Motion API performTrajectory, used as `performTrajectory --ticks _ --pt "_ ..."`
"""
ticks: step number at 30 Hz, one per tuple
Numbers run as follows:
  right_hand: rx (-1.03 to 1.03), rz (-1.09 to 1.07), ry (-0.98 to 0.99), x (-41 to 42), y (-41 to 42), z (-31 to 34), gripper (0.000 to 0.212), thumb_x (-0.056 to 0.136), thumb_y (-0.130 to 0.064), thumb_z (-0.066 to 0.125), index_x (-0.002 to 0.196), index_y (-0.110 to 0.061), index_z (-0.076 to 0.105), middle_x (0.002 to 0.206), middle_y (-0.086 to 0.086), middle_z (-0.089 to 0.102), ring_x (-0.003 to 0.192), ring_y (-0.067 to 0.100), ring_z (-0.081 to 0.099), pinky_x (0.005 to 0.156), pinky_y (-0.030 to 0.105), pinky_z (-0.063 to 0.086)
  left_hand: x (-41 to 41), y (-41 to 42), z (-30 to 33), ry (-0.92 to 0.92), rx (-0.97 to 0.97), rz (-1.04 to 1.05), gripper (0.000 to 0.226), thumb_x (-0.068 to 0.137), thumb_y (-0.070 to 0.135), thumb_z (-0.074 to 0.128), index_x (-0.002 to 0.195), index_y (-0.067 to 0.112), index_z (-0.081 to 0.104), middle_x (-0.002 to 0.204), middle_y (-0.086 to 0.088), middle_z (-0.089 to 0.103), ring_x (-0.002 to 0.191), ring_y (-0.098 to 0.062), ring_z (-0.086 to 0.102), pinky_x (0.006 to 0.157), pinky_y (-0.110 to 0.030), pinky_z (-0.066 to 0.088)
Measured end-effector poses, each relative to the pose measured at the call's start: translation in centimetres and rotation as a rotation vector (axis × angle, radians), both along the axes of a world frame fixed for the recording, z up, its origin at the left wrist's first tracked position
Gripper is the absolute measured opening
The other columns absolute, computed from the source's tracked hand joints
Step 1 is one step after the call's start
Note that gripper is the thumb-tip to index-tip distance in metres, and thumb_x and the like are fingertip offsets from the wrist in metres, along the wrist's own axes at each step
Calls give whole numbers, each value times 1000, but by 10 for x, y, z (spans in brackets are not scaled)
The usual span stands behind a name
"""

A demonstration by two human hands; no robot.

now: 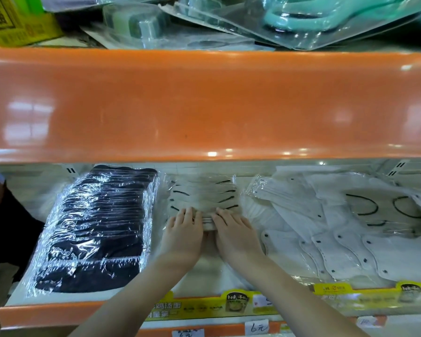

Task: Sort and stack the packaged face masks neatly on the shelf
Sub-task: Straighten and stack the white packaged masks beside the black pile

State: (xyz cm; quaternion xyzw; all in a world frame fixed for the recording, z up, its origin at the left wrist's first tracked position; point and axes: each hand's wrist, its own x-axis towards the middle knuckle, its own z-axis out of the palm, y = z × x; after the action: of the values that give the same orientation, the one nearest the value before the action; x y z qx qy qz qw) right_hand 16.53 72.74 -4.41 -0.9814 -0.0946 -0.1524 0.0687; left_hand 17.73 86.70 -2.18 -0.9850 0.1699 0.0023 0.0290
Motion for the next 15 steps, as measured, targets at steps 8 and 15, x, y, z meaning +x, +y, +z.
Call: performTrajectory --ticks 8,15 --pt "8 7 162 6 2 10 47 98 -31 32 140 -15 44 151 2 36 138 22 35 114 42 24 -2 -14 -2 76 -61 139 69 89 35 2 145 9 34 152 -21 27 141 -35 26 112 -43 26" --pt "39 -52 242 9 5 10 55 85 -39 30 117 -14 67 126 4 63 114 23 61 94 45 50 15 -7 -7 71 -162 95 54 77 31 32 100 1 71 106 -30 65 97 -44 65 74 -51 55"
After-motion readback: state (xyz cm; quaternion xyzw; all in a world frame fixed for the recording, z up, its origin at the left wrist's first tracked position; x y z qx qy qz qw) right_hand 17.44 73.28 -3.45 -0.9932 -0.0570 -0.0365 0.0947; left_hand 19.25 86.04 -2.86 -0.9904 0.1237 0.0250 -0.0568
